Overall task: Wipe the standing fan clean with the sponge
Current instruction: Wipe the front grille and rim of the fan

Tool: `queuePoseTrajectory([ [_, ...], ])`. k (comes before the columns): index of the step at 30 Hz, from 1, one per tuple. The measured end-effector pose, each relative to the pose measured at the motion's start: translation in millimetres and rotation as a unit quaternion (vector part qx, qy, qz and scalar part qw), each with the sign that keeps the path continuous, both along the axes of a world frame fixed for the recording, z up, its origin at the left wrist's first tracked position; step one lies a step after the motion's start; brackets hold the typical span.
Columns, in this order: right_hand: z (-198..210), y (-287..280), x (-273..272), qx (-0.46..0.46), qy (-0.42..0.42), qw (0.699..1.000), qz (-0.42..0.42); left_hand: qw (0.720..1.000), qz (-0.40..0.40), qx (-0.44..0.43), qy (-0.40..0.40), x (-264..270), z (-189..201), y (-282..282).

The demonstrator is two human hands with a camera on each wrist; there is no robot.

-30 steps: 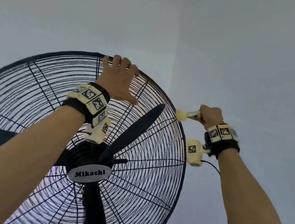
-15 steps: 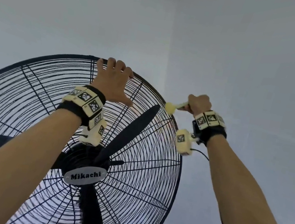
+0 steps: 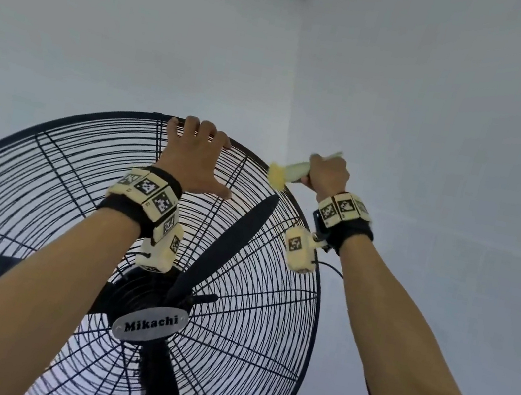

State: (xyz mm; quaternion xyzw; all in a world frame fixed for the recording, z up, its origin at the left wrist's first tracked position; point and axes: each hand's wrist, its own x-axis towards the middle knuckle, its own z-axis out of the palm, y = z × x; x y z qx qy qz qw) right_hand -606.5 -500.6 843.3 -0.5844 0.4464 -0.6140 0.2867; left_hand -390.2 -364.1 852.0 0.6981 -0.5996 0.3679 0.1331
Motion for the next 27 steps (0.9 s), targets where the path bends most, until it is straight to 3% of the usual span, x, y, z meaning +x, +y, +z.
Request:
queuePoseTrajectory([
  [4,-36,-7,-50,0.041,0.109,0.992,-0.039,1.0,0.005,0.003,-0.008,-4,-1,-3],
  [6,-35,-2,-51,0.009,0.088,0.995,-0.037,1.0,-0.008,0.003,-0.009,-3,-1,-3],
  [8,-19,3,-34,-0.042,0.015,0.999,-0.025,1.0,-0.023,0.006,-0.01,2,-1,1],
  [12,26,19,15,-0.042,-0.113,0.989,0.088,1.0,0.002,-0.017,0.005,25,-13,21],
  [16,29,8,37,-0.047,-0.04,0.993,0.098,0.999,0.032,-0.02,0.007,47,-28,47],
  [20,35,14,21,-0.005,-0.074,0.987,0.14,0.999,0.032,-0.016,0.006,56,-32,61],
  [27,23,-3,39,-0.038,-0.036,0.996,0.077,0.999,0.028,0.012,-0.044,51,-44,67],
])
